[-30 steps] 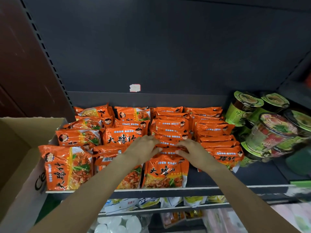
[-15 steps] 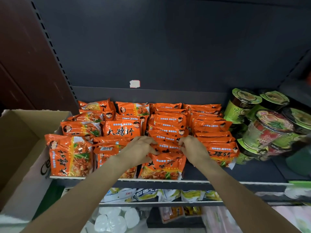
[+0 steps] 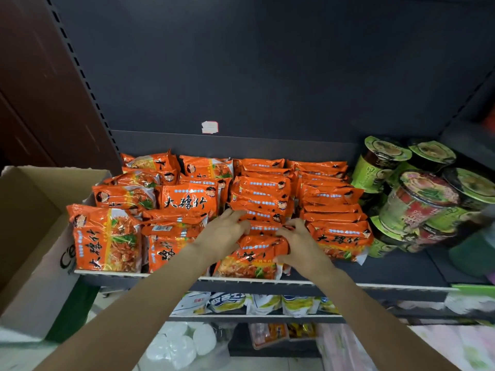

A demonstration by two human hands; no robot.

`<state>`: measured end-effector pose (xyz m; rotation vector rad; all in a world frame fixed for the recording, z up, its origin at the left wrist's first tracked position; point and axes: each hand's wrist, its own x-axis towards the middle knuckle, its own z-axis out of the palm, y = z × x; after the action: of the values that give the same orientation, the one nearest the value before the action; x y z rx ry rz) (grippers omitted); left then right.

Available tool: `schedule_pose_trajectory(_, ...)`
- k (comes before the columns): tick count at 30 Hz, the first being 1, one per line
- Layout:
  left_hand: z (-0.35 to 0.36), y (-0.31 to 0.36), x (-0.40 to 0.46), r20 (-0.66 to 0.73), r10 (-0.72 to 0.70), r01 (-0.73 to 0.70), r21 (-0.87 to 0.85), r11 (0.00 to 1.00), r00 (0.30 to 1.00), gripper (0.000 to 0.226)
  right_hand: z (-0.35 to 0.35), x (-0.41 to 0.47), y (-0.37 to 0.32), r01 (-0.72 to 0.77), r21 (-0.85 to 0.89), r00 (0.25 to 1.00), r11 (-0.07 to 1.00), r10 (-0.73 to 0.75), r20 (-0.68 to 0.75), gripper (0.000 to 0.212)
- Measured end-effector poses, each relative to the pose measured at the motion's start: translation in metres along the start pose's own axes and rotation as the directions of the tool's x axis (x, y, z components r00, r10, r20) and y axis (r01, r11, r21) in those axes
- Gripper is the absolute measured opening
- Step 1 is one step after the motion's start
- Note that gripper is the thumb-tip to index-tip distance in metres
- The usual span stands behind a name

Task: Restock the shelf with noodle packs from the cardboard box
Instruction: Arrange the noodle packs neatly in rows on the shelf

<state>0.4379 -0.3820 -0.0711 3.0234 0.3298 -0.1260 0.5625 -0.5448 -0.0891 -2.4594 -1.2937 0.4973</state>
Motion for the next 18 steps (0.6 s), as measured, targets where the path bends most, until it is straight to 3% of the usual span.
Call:
schedule_pose_trajectory(3,0.002,0.009,0.006,-0.104,0.044,-0.044,-0.001,0.999,0.994,0.028,0.006,0.003,-0.001,-0.007,-0.059,0.986,0.998,-0.003,-0.168,0.023)
schedule_pose_trajectory(7,0.001,0.014,0.009,-0.267,0.072,-0.072,0.011,0.997,0.961,0.023,0.011,0.005,0.009,-0.014,-0.022,0.953,1.0,0.006,-0.301,0.022)
schedule_pose_trajectory(9,0.006,0.013,0.006,-0.242,0.044,-0.041,0.019,0.999,0.969,0.034,0.017,0.005,0.01,-0.025,-0.118,0.946,0.993,-0.015,-0.325,0.031)
schedule_pose_trajectory(13,0.017,0.013,0.006,-0.03,-0.046,0.05,0.131,0.99,0.999,0.094,0.021,0.0,0.002,-0.025,-0.233,0.955,0.972,-0.046,-0.294,0.049)
schedule_pose_trajectory(16,0.02,0.013,0.013,-0.032,-0.057,0.064,0.288,0.956,0.998,0.098,0.019,0.001,0.002,-0.044,-0.38,0.965,0.924,-0.06,-0.257,0.088)
schedule_pose_trajectory(18,0.02,0.014,0.015,-0.059,-0.054,0.071,0.347,0.935,0.997,0.092,0.02,0.003,0.001,-0.071,-0.457,0.97,0.886,-0.045,-0.237,0.1)
